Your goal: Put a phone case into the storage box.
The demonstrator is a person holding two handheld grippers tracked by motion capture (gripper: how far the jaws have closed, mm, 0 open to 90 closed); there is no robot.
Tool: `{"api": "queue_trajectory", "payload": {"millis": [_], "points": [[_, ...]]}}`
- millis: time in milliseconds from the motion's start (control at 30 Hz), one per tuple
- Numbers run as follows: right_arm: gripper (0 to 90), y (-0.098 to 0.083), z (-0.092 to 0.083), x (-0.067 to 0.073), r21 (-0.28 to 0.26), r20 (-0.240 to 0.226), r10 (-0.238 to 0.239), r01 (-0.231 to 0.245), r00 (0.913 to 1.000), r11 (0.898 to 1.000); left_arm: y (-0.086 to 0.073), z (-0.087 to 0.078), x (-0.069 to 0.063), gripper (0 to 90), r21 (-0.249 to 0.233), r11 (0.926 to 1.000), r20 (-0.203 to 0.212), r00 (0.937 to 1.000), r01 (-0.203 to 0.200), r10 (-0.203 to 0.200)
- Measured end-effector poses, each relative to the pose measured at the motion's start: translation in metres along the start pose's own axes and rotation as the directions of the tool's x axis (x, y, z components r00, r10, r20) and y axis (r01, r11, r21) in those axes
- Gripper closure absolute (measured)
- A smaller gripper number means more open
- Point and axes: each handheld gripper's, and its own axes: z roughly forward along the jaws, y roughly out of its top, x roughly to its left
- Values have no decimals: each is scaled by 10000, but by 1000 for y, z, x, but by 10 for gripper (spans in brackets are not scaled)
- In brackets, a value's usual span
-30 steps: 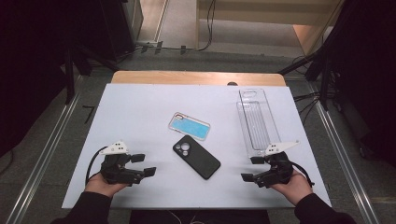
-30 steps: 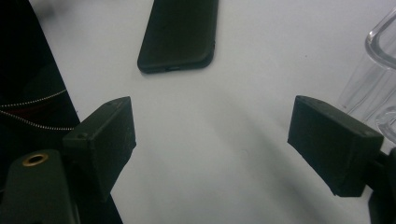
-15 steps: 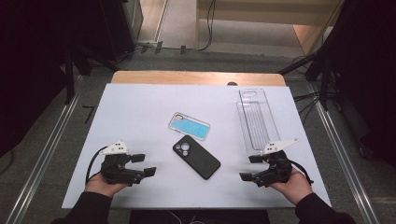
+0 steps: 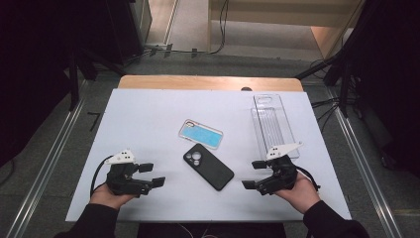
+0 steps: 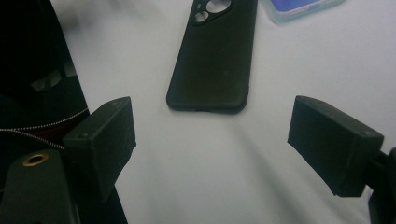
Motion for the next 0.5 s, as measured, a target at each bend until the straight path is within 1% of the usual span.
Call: {"api": "queue_trajectory", "payload": {"millis": [33,167,300,500], "points": [[132,1,0,0,14,-11,62,-62,10000,10000,0,0,0,233,2,10000,-1,10000,-3,3],[132,5,3,-2,51,0,49,-49,10000,10000,0,0,0,233,14,10000,4,10000,-4,4],[132,12,7,-1,-89,4,-82,82,10000,9999,0,0,1,233,17,10000,-6,10000,8,-8],[132,22,11,1,-18,-6,-199,199,9998,9998,0,0,0,233,23,10000,25,10000,10,-10]]}}
